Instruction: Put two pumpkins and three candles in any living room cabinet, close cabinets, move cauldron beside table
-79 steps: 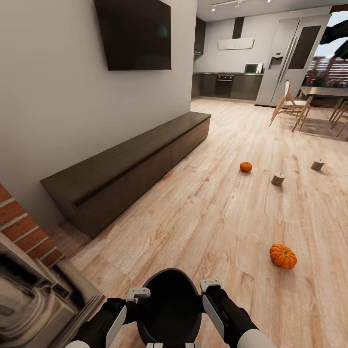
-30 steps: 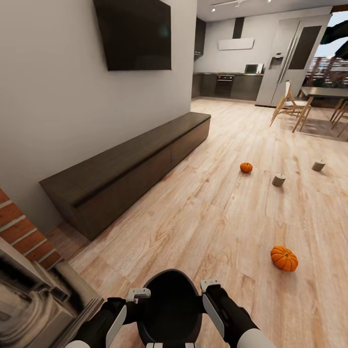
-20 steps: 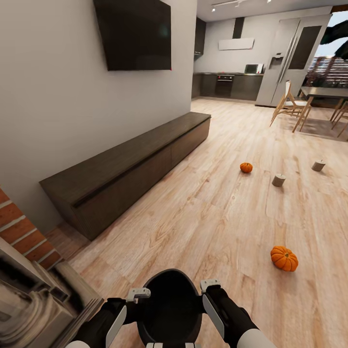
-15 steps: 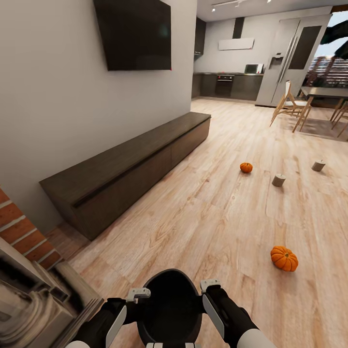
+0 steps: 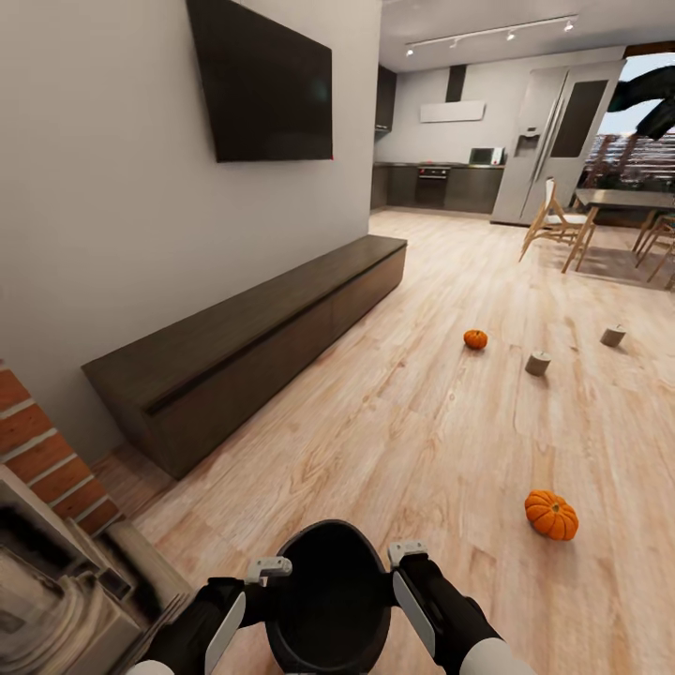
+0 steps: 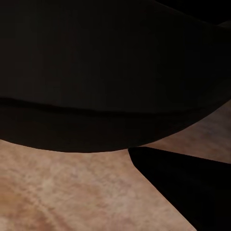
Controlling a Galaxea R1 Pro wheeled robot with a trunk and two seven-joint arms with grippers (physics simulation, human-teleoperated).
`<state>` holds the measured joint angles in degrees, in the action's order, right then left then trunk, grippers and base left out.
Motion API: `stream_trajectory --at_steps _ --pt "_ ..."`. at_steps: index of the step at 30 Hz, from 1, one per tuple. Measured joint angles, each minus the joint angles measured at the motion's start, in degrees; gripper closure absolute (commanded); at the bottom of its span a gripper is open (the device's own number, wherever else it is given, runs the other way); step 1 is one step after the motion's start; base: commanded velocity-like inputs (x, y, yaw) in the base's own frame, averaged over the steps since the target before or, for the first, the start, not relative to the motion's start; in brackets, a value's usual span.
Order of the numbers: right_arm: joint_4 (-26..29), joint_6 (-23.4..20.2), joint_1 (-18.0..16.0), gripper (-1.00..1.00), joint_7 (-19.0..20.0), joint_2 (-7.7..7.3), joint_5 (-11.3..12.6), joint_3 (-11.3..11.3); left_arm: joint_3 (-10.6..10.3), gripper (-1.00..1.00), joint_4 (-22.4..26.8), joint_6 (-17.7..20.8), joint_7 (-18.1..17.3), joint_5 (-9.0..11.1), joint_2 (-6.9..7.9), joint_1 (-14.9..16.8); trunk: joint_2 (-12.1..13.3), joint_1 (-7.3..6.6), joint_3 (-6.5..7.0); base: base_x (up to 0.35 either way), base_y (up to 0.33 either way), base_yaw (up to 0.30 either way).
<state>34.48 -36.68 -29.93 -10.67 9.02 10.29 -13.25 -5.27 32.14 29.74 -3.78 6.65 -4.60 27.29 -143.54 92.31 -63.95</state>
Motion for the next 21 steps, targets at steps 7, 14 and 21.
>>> stream_trajectory --at_steps 7,14,21 --pt "0.0 0.0 0.0 1.00 0.0 0.00 0.0 0.0 0.0 1.00 0.0 0.0 0.0 0.0 0.00 0.0 0.1 -0.18 1.55 0.000 0.000 0.000" --pt "0.0 0.1 0.0 1.00 0.0 -0.04 0.1 0.0 0.0 1.00 0.0 0.0 0.0 0.0 -0.01 0.0 0.2 -0.36 3.10 0.000 0.000 0.000" --pt "0.1 0.1 0.0 1.00 0.0 -0.07 0.2 0.0 0.1 1.00 0.0 0.0 0.0 -0.2 -0.08 0.0 0.3 -0.54 4.66 0.000 0.000 0.000"
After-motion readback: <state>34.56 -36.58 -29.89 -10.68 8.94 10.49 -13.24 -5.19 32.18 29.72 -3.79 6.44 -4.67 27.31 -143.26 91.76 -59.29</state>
